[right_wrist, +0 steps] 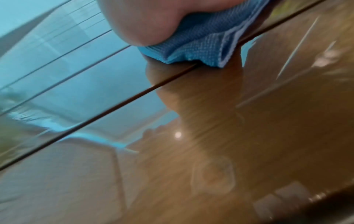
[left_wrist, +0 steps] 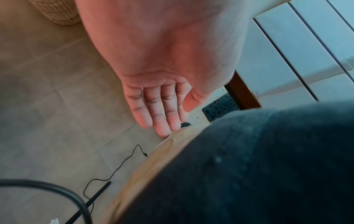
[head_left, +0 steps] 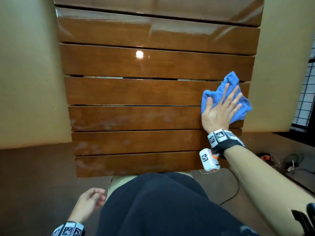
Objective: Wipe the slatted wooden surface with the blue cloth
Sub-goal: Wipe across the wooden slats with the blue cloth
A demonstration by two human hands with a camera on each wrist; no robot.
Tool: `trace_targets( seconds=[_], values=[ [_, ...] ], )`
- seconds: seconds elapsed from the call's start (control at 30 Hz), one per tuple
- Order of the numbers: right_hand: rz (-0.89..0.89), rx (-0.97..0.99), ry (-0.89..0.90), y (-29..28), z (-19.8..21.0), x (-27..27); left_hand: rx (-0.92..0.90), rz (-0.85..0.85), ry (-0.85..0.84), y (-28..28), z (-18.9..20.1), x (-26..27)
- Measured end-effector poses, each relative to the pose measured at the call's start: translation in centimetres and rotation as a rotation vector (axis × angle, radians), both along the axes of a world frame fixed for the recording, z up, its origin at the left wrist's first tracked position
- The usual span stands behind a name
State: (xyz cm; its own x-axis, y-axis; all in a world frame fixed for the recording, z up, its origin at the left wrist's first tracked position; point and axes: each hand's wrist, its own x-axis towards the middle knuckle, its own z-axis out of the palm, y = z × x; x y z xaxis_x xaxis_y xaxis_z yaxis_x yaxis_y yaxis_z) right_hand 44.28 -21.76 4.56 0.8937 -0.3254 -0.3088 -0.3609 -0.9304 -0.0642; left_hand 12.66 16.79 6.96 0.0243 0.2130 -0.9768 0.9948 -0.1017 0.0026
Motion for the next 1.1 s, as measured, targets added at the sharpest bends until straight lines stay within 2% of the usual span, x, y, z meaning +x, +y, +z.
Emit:
trace_targets(
  seconds=[0.1, 0.27, 0.43, 0.53, 0.63, 0.73, 0.8, 0.87, 0.93, 1.03, 1.1],
  values=[
    [0.049, -0.006, 0.018, 6.3, -0.4, -1.4, -0.008, 0.04, 0.012, 0.5, -0.6, -0.4],
    [0.332, -0.002, 0.03, 17.2, -0.1, -2.1, 0.009, 0.113, 0.006, 1.4, -0.8, -1.8],
    [0.69, 0.139, 0.034, 25.5, -0.2, -0.8, 0.004, 0.14, 0.014, 2.1, -0.7, -3.6],
    [0.999, 0.17, 0.049, 26.8, -0.2, -1.9, 0.013, 0.144, 0.014, 2.0, -0.3, -4.0],
    [1.238, 0.17, 0.074, 21.4, 0.0, -3.2, 0.023, 0.147, 0.002, 2.0, -0.1, -3.7],
    [1.261, 0.09, 0.102, 14.6, 0.8, -1.4, 0.002, 0.144, -0.014, 1.9, -0.2, -3.4],
    [1.105, 0.09, 0.094, 14.6, 0.8, 1.1, -0.02, 0.147, -0.024, 1.7, -0.4, -3.3],
    [0.91, 0.128, 0.058, 18.8, 0.5, 3.0, -0.024, 0.154, -0.029, 1.4, -0.3, -3.2],
    [0.863, 0.151, 0.03, 24.9, 0.1, 3.3, -0.013, 0.173, -0.036, 1.2, -0.2, -3.5],
    [1.045, 0.173, 0.012, 32.5, -0.3, 0.5, -0.008, 0.164, -0.023, 1.1, 0.0, -4.5],
    [1.203, 0.172, 0.048, 34.6, -0.1, -2.6, -0.005, 0.158, -0.006, 1.3, 0.1, -5.2]
  ],
)
